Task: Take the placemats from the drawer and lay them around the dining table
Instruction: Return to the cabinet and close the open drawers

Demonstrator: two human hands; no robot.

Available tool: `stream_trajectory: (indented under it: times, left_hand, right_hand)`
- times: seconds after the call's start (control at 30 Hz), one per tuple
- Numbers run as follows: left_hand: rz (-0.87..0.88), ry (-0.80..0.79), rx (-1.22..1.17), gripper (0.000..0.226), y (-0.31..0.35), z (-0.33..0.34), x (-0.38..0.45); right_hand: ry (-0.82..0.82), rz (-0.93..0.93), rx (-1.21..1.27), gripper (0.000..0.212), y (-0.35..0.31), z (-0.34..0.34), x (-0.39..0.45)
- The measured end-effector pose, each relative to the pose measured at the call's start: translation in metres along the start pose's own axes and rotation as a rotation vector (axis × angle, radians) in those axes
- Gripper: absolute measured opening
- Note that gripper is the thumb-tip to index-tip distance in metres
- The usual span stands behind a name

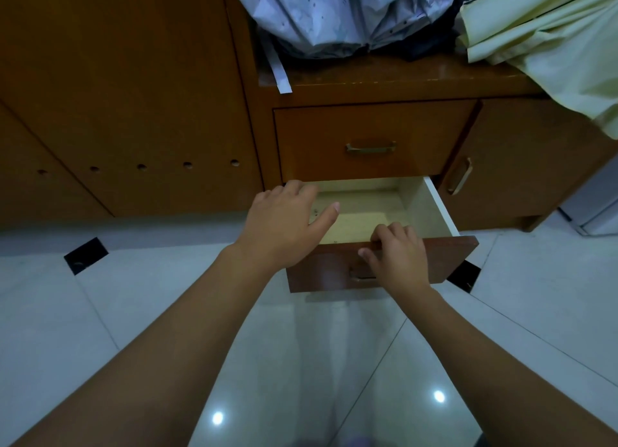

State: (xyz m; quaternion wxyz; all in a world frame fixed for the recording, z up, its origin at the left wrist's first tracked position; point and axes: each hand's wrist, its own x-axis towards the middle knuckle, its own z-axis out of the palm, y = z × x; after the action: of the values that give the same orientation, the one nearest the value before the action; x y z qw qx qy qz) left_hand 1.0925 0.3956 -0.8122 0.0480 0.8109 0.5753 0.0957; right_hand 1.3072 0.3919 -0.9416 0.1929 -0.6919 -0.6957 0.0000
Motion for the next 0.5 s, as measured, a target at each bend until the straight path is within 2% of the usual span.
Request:
stream_trajectory:
  times: [0.3,0.5]
  left_hand:
    - [-0.003,-0.008,0.000,0.061,-0.001,-0.002,-0.003]
    - [0.007,-0.034,0.010,0.064,-0.001,0.002,-0.007]
  right_hand:
    - [-0.046,0.056,0.014,0.031,-0.005,-0.001,0.013]
    - [0.050,-0.070,0.100,0.020,-0.007,0.001,-0.014]
